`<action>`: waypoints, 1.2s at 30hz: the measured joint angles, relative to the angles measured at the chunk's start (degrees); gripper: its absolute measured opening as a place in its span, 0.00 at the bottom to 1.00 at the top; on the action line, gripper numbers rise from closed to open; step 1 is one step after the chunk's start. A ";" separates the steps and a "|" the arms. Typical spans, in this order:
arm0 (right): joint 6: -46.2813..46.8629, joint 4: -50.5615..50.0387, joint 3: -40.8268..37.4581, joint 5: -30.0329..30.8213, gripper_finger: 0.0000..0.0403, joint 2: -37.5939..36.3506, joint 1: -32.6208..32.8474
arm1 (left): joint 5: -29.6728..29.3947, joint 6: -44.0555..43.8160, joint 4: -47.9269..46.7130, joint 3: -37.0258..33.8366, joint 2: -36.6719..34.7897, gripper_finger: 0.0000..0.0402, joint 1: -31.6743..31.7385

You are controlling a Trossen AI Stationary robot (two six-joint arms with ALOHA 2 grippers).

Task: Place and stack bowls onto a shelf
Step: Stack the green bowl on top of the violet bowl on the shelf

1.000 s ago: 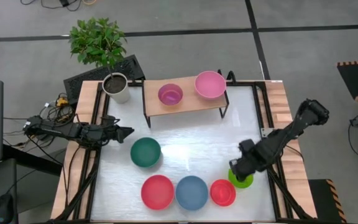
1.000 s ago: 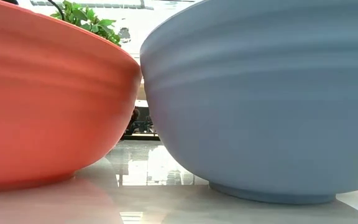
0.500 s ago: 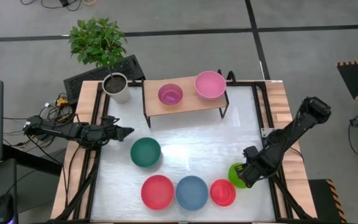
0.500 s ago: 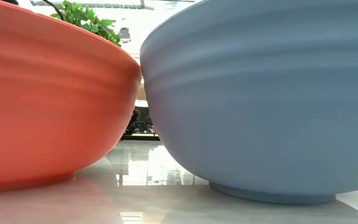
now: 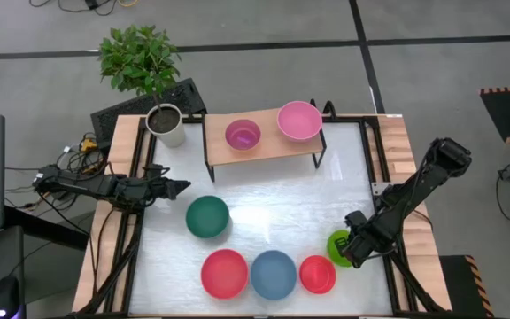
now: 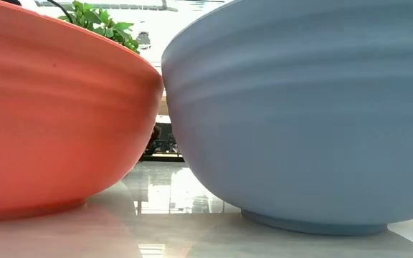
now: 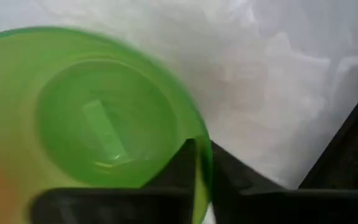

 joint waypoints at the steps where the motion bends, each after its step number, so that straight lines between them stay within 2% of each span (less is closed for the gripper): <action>1: -0.27 -0.42 0.11 0.07 0.05 -0.15 0.00 | 0.00 -0.42 0.00 0.00 0.00 0.35 0.00; 6: -0.56 -3.67 -0.02 0.18 0.05 -1.83 -0.61 | 0.02 -2.03 0.00 0.00 0.00 0.35 0.00; 11: -2.99 -7.51 -0.12 0.71 0.05 -7.11 -3.29 | 0.02 -2.08 -0.01 0.00 0.02 0.35 0.00; 21: -10.99 -9.90 3.08 13.51 0.05 -18.88 -13.98 | -0.02 -6.07 -0.76 0.02 0.02 0.35 0.00; 28: -23.51 -7.40 10.01 14.96 0.05 -19.37 -22.90 | -0.06 -6.74 -0.82 0.02 0.02 0.35 0.00; 36: -45.44 2.48 23.15 14.99 0.05 -13.51 -34.00 | -0.11 -6.77 -0.83 0.02 0.02 0.35 0.00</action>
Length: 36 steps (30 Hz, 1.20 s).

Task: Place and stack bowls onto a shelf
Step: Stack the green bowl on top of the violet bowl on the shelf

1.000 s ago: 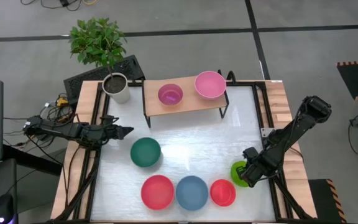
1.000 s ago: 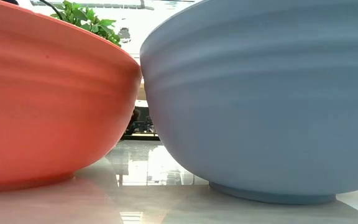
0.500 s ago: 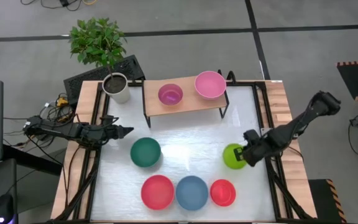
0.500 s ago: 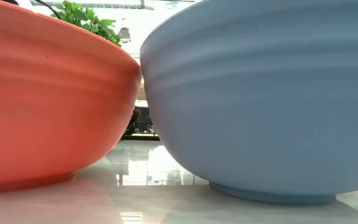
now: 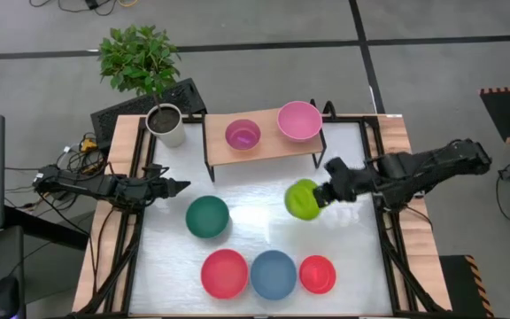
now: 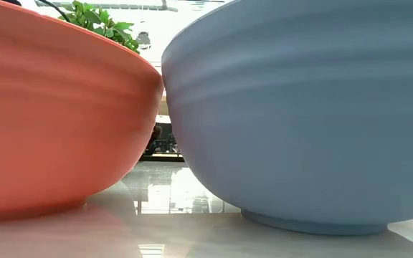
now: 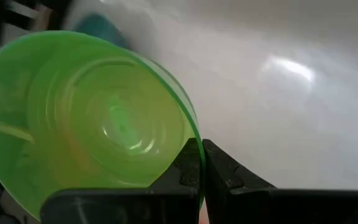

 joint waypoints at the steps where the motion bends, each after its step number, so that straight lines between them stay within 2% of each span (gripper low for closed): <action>1: -2.80 0.51 2.01 0.00 0.05 1.01 -1.24 | 0.00 -0.02 0.02 0.00 0.00 0.35 0.00; 11: -25.47 1.81 22.31 -0.03 0.05 12.89 -13.40 | -0.04 -0.24 0.06 0.00 0.00 0.35 0.00; 15: -31.05 1.99 29.21 -0.35 0.05 18.81 -18.68 | -0.04 -1.57 0.07 0.00 -0.01 0.35 0.00; 18: -34.70 2.32 33.76 -3.00 0.05 23.42 -22.37 | 0.31 -1.75 0.08 0.00 -0.01 0.35 0.00; 25: -40.43 3.40 43.46 -9.96 0.05 33.40 -28.51 | 0.49 -2.18 0.09 0.00 0.00 0.35 0.00; 31: -41.65 3.22 49.47 -11.32 0.05 39.57 -32.04 | 0.54 -1.97 0.02 0.00 -0.01 0.35 0.00; 36: -41.78 2.28 51.06 -13.59 0.05 43.99 -33.66 | 0.76 0.34 -0.02 0.00 0.00 0.35 0.00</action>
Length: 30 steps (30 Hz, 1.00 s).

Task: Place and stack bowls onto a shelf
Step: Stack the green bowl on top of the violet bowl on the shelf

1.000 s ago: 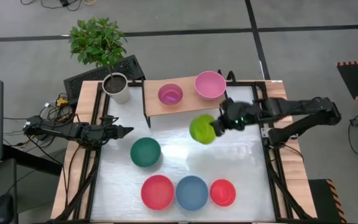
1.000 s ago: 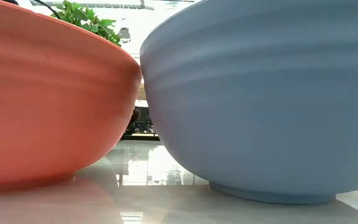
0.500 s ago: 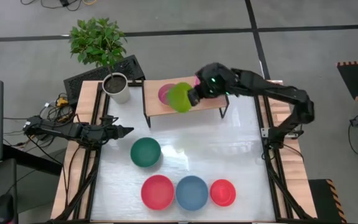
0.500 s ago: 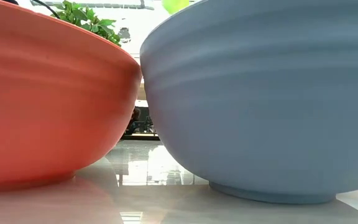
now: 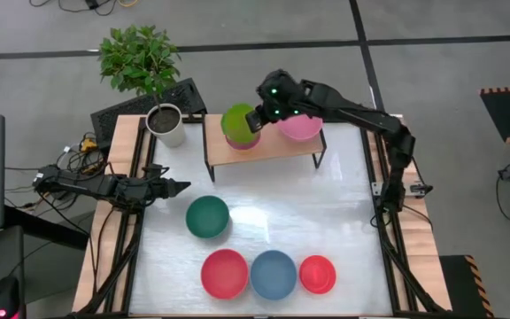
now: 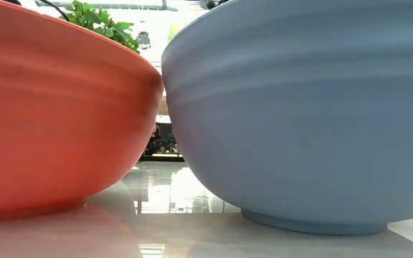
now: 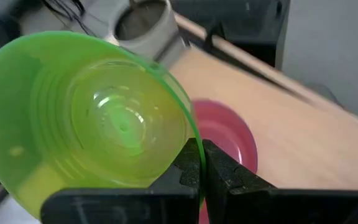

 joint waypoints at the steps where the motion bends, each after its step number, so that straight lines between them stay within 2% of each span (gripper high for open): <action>1: 0.04 -0.27 0.00 -0.01 0.05 0.68 -0.17 | 0.00 0.27 -0.02 0.00 -0.02 0.35 0.00; 8: 1.41 -3.54 0.07 -0.35 0.05 1.55 -1.11 | 0.19 0.38 -0.07 0.00 -0.02 0.35 -0.02; 12: -1.20 -4.60 0.04 -0.43 0.05 1.57 -2.24 | -0.61 -0.16 -0.09 0.00 0.00 0.35 0.00; 23: -6.20 -4.83 0.04 -6.54 0.05 1.55 -6.03 | -2.07 -2.85 -0.10 0.00 -0.01 0.35 -0.01; 30: -6.58 -4.40 -0.07 -7.86 0.05 2.58 -6.32 | -3.16 -2.94 -0.15 0.02 0.00 0.35 -0.01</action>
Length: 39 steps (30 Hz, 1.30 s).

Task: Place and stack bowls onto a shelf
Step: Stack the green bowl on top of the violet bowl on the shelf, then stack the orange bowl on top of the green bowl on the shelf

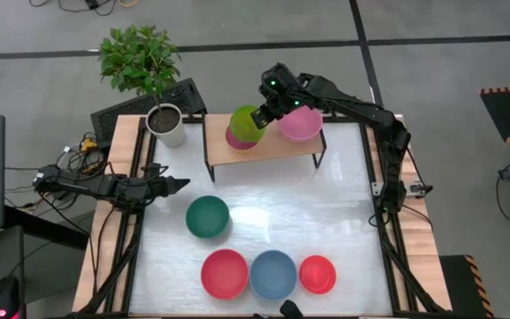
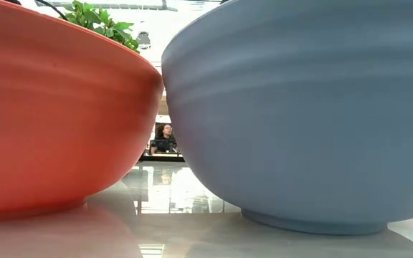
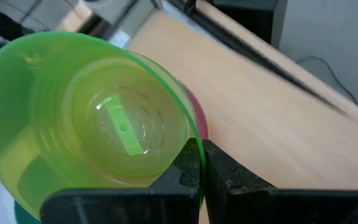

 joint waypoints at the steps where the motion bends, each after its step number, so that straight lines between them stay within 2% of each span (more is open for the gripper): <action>1: -0.02 0.16 0.01 0.00 0.05 0.35 0.09 | -0.10 0.00 0.00 0.00 0.00 0.35 0.00; 10: 0.14 2.11 0.11 0.15 0.06 1.63 1.34 | -0.16 0.00 0.00 0.00 0.00 0.35 -0.01; 17: 0.11 1.95 0.09 0.17 0.18 1.72 1.30 | -0.16 0.00 0.02 0.00 0.00 0.35 -0.01; 30: -0.67 4.49 0.07 0.22 0.32 1.24 1.06 | -0.21 0.02 0.02 0.00 -0.01 0.35 -0.01; 33: -0.31 7.52 0.09 0.24 0.33 -0.26 0.88 | -0.21 0.02 0.02 0.00 -0.01 0.35 -0.01; 39: 0.01 6.83 0.08 0.15 0.32 -3.22 1.51 | -0.25 1.27 0.00 0.00 0.00 0.35 -0.01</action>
